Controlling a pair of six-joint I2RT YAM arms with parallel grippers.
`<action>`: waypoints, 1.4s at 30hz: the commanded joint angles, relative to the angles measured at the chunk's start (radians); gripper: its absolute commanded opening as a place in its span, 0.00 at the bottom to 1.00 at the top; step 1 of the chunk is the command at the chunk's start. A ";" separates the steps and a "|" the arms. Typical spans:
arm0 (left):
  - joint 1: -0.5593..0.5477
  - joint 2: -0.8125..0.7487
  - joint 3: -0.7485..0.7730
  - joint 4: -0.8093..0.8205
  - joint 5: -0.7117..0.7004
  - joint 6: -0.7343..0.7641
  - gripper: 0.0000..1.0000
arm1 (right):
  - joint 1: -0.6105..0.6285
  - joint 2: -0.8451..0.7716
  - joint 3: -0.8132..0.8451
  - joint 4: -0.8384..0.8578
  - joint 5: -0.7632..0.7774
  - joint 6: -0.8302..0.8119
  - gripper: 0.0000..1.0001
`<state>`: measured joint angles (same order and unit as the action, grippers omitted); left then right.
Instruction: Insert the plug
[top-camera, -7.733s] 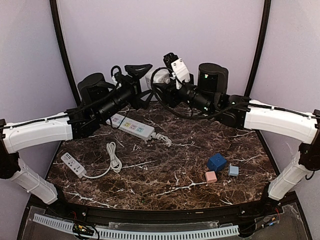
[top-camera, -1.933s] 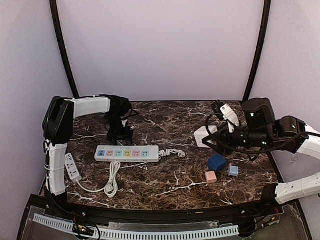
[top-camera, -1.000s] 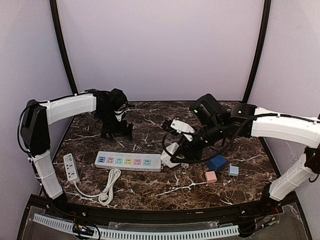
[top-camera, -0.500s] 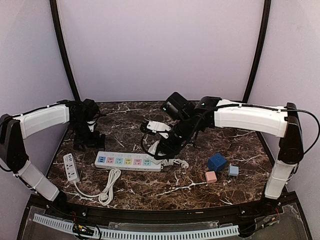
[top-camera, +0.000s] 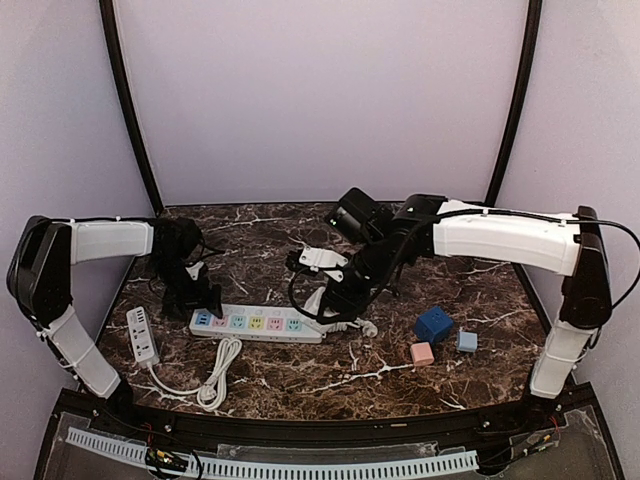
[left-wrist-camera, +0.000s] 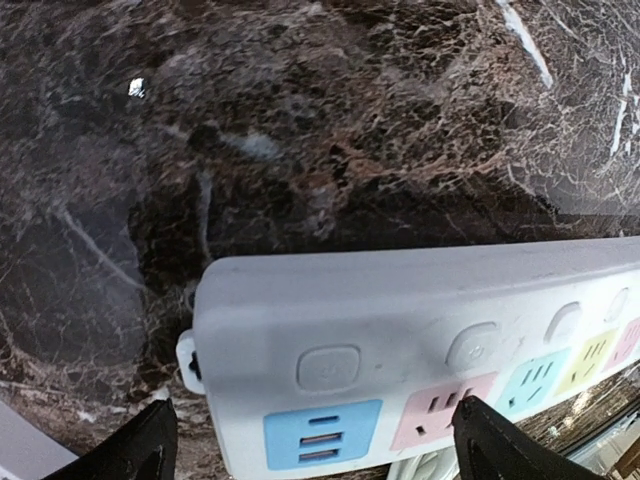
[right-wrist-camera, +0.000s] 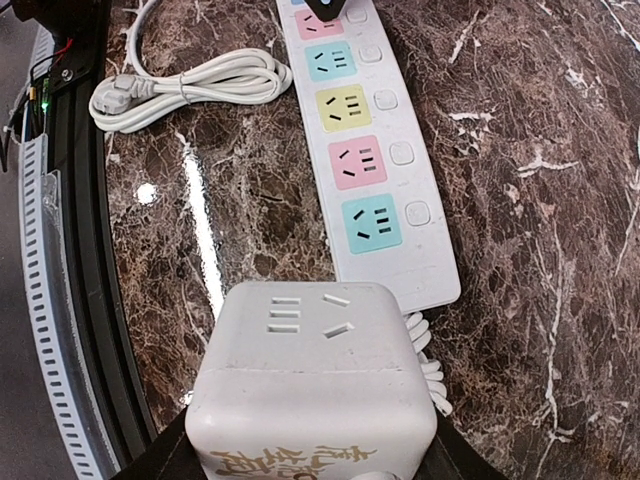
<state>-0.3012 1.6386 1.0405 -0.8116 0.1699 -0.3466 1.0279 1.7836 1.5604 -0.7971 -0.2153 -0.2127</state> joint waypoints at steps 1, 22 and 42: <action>0.010 0.027 -0.011 0.070 0.107 0.040 0.95 | 0.009 -0.062 -0.035 0.001 0.008 -0.006 0.00; -0.132 0.185 0.112 0.090 0.187 0.055 0.88 | 0.001 0.001 -0.017 -0.087 0.041 -0.111 0.00; -0.177 0.152 0.128 0.103 0.137 -0.023 0.87 | -0.042 0.144 0.091 -0.166 0.121 -0.116 0.00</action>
<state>-0.4698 1.8080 1.1759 -0.7143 0.3058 -0.3710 1.0027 1.9148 1.6215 -0.9512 -0.1116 -0.3172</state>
